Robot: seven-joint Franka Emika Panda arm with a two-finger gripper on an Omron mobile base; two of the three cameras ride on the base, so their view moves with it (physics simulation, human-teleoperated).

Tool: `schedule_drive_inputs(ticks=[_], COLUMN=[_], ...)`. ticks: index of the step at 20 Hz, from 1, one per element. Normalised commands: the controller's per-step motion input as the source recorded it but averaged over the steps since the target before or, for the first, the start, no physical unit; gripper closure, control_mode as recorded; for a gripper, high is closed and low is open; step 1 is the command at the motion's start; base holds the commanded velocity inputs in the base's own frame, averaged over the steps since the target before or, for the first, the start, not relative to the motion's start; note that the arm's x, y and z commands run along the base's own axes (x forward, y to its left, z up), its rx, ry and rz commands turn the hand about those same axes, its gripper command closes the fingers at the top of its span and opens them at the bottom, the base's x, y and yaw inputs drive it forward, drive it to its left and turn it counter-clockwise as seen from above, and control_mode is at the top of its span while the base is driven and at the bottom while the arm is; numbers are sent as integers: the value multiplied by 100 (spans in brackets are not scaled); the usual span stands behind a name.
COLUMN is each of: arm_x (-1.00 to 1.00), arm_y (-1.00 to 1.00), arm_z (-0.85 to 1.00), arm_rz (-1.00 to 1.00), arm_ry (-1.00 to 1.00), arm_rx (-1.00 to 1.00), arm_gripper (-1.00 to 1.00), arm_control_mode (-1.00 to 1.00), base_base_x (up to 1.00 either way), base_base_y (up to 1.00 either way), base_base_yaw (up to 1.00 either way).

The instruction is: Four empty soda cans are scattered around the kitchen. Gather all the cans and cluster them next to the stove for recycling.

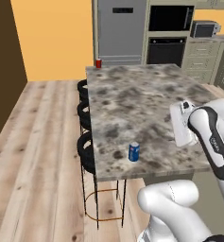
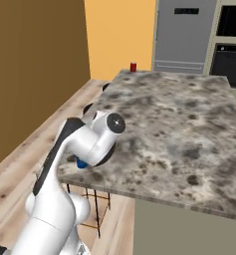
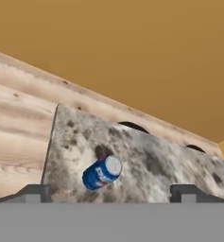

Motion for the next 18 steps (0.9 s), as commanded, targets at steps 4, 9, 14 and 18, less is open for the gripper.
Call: schedule_drive_inputs(ticks=[4, 9, 14, 18], arm_x=[-1, -3, -6, -6], arm_y=[-27, -4, 11, 32], arm_z=[-30, -33, -37, -31], arm_rz=[17, 12, 3, 0], arm_ry=[19, 19, 9, 3], arm_rx=[21, 20, 16, 9], arm_gripper=[-100, -100, -100, -100], arm_control_mode=[-100, -100, -100, -100], base_base_x=[0, 0, 0, 0], base_base_y=[0, 0, 0, 0], base_base_yaw=[0, 0, 0, 0])
